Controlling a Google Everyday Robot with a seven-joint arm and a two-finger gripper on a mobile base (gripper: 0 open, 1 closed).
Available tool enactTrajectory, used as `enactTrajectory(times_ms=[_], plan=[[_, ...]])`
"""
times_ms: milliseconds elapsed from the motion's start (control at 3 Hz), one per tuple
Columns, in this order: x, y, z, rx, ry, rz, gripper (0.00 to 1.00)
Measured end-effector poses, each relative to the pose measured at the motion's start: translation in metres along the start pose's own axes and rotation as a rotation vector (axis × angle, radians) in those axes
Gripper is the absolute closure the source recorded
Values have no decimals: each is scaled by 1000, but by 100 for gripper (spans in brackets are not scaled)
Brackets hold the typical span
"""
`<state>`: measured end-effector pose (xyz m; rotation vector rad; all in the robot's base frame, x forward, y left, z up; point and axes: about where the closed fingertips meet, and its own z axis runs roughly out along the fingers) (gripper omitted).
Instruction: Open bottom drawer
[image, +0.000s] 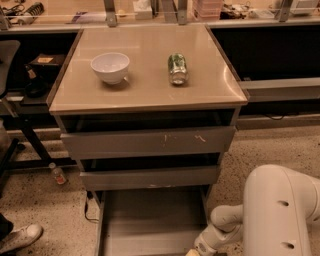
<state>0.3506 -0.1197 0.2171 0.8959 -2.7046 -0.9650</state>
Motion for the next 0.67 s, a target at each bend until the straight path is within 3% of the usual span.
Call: enactTrajectory(times_ms=[333,667], plan=[[21,12,-9,15,-29,47,0],[31,18,-5,5,-16,51,0]])
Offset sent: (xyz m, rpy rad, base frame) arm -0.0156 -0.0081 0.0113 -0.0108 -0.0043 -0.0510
